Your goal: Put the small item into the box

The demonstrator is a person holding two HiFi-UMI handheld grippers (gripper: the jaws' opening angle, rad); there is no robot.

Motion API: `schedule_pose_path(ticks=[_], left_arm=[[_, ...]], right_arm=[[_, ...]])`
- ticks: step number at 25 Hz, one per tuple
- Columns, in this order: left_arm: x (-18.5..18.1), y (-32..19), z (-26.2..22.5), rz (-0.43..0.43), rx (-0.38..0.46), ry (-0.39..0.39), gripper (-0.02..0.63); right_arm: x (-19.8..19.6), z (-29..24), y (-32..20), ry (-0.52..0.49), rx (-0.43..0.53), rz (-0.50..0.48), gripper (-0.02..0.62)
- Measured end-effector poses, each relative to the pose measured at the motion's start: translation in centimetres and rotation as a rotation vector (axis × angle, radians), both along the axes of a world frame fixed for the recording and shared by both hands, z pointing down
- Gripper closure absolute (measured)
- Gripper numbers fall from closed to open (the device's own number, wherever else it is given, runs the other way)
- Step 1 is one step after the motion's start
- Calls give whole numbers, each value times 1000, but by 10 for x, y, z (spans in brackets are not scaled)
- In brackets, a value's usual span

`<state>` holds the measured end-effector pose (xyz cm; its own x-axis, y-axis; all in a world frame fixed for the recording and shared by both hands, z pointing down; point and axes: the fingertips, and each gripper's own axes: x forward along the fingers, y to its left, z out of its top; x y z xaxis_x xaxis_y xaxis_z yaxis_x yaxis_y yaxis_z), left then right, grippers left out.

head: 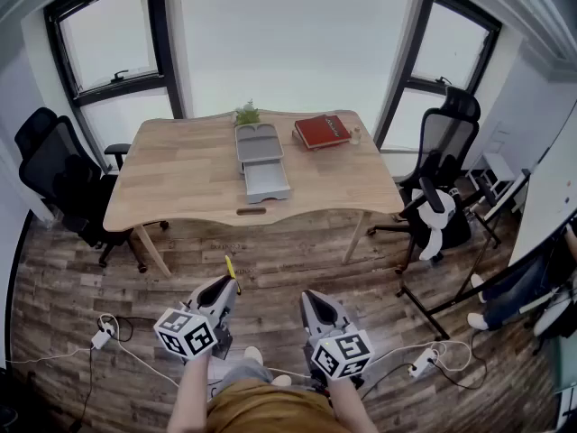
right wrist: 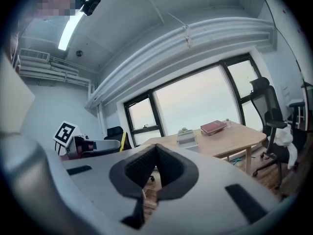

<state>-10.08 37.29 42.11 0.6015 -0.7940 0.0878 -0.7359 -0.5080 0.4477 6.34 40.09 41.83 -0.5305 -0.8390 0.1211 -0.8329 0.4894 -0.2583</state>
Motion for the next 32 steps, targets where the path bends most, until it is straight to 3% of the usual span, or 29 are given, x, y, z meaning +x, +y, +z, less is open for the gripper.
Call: schedule_pose_path(ticks=[11, 19, 25, 32], left_arm=[[11, 11, 15, -3, -22, -45, 560], [23, -20, 27, -33, -44, -68, 560], [17, -83, 45, -69, -67, -75, 560], [12, -211, 58, -53, -75, -61, 560]], right_arm=[[4, 27, 18, 55, -53, -19, 592], [22, 40, -26, 105, -67, 24, 591], [30, 50, -86, 114, -66, 41, 592], [30, 56, -203, 126, -67, 62, 592]])
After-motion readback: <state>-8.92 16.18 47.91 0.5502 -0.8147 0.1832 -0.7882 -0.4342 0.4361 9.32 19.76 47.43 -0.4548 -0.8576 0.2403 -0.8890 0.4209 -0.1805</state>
